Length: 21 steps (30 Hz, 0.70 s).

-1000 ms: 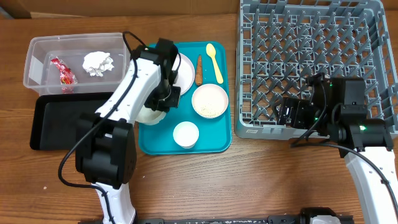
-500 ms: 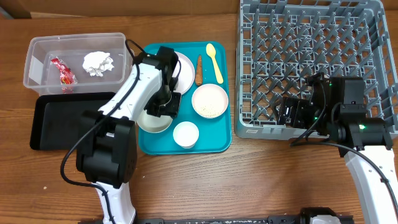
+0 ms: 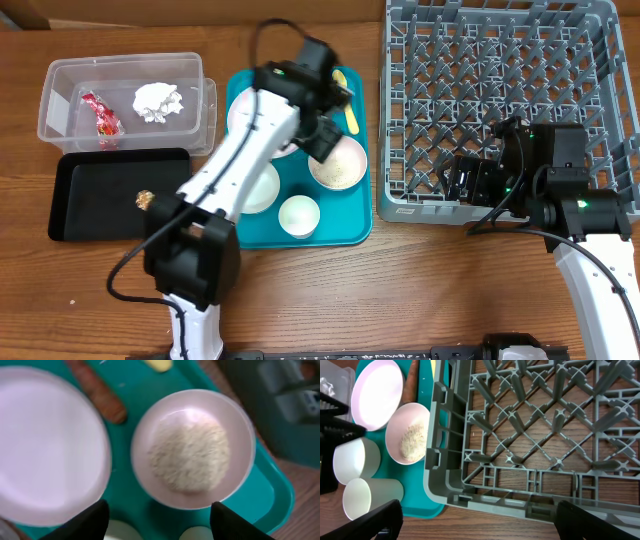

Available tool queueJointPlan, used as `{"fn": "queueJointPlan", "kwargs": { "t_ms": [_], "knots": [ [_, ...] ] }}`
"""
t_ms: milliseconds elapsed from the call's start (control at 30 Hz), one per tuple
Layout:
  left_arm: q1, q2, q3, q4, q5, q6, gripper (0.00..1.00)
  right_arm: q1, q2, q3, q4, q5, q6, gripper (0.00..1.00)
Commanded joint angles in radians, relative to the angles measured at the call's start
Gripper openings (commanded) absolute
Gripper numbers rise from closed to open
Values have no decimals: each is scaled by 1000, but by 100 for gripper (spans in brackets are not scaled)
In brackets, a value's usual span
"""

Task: Sort waste into correct bins and load items into the dishwasher
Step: 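Move the left gripper to the rice bowl and grasp its rim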

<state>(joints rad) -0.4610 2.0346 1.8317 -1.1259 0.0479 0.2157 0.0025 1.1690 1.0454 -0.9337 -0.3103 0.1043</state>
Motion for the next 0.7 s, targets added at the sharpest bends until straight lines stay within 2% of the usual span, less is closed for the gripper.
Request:
{"fn": "queueJointPlan", "kwargs": {
  "t_ms": [0,100,233,567,667],
  "knots": [
    [-63,55,2,19,4,174,64,2,0,27,3,-6,0,100],
    [-94,95,2,28,4,202,64,2,0,27,4,-6,-1,100],
    [-124,157,2,29,-14,227,57,2,0,27,4,-6,-1,100],
    [-156,201,2,45,-14,226,55,2,0,27,3,-6,-2,100],
    [-156,200,4,43,-16,225,48,2,0,27,4,-6,-2,100]
  ]
}}
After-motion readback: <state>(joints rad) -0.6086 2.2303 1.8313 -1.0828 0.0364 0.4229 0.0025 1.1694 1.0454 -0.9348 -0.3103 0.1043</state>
